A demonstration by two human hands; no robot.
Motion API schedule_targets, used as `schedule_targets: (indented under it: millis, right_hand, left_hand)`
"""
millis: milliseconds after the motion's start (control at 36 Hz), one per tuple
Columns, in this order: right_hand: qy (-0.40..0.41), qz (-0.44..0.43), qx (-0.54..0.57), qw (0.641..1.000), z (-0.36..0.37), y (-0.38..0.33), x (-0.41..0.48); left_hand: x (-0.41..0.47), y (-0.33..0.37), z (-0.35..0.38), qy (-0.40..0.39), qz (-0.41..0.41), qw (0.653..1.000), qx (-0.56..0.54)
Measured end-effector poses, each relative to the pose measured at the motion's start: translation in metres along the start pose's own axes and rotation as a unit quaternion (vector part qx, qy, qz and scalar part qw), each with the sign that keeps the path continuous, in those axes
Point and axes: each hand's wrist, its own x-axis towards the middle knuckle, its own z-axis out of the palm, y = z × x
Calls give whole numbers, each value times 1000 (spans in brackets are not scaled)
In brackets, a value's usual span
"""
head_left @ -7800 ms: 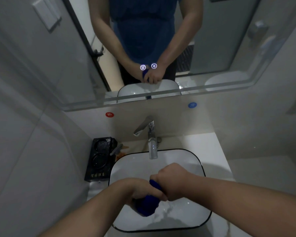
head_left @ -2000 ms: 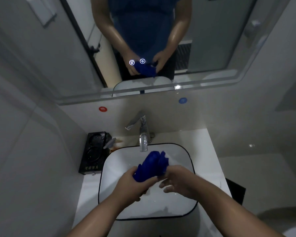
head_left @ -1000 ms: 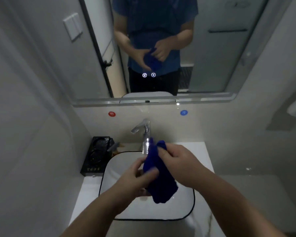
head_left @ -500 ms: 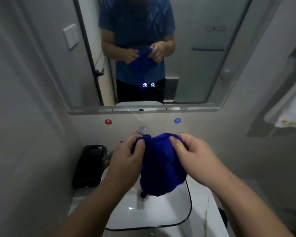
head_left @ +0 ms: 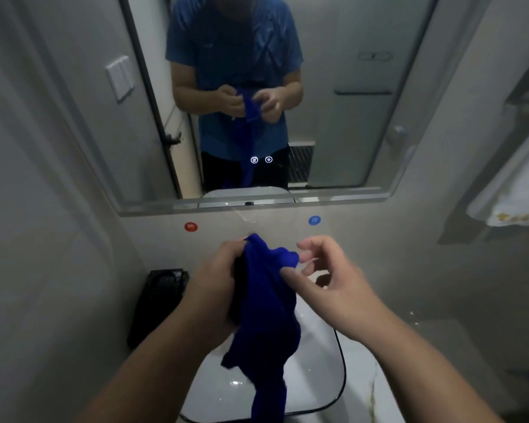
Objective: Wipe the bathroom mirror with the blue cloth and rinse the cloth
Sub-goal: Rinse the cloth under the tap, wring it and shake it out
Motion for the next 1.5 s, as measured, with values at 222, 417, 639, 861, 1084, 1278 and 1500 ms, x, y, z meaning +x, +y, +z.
schedule_targets:
  millis: [222, 417, 639, 861, 1084, 1278, 1500]
  right_hand:
    - [-186, 117, 252, 942, 5, 11, 2]
    - [-8, -57, 173, 983, -10, -31, 15]
    - [-129, -201, 77, 968, -30, -101, 42]
    - [-134, -153, -61, 977, -16, -75, 46]
    - [-168, -5, -67, 983, 6, 5, 38]
    - [-122, 42, -60, 990, 49, 67, 16]
    - [-57, 14, -120, 991, 39, 97, 18]
  left_hand:
    - [-2, 7, -5, -41, 9, 999, 4]
    - [12, 23, -17, 24, 153, 964, 215]
    - [12, 61, -14, -171, 214, 930, 247]
    - [14, 43, -7, -85, 221, 937, 259]
    - [20, 44, 1, 16, 322, 881, 346]
    - [23, 61, 7, 34, 410, 835, 366]
    - [18, 90, -2, 122, 502, 803, 298]
